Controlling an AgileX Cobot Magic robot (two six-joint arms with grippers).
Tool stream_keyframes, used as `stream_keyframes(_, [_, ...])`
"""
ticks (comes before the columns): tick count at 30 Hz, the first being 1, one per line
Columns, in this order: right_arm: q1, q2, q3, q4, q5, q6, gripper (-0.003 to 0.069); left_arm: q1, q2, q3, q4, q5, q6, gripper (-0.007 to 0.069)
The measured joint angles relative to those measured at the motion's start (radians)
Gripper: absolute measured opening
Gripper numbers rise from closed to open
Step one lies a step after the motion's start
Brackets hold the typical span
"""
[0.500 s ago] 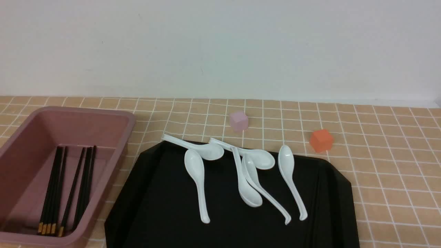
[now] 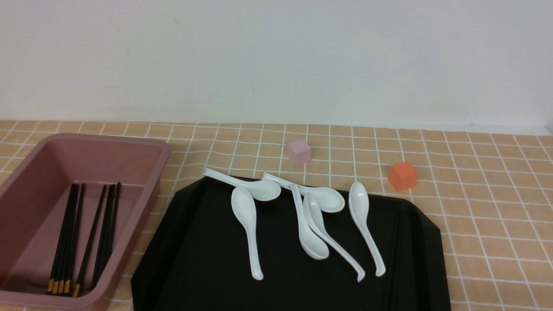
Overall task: On brown tablecloth take chopsticks from black tray and put them in box.
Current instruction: 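Move the gripper over the chopsticks on the black tray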
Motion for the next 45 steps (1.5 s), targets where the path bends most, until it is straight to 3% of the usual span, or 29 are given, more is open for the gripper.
stream_keyframes(27, [0.0, 0.0, -0.001, 0.008, -0.005, 0.008, 0.0118, 0.0, 0.0, 0.0, 0.0, 0.0, 0.0, 0.0239])
stream_keyframes(29, [0.0, 0.0, 0.002, 0.082, -0.029, 0.062, 0.012, 0.0, 0.0, 0.0, 0.0, 0.0, 0.0, 0.0239])
stream_keyframes(32, [0.0, 0.0, 0.005, 0.386, -0.091, 0.268, 0.0124, 0.0, 0.0, 0.0, 0.0, 0.0, 0.0, 0.0239])
stream_keyframes(36, [0.0, 0.0, 0.005, 0.598, -0.112, 0.38, 0.0127, 0.0, 0.0, 0.0, 0.0, 0.0, 0.0, 0.0239])
stream_keyframes(41, [0.0, 0.0, 0.005, 0.671, -0.053, 0.389, 0.0129, 0.0, 0.0, 0.0, 0.0, 0.0, 0.0, 0.0239])
stream_keyframes(45, [0.013, 0.0, -0.09, 0.679, 0.119, 0.225, 0.0129, 0.0, 0.0, 0.0, 0.0, 0.0, 0.0, 0.0239])
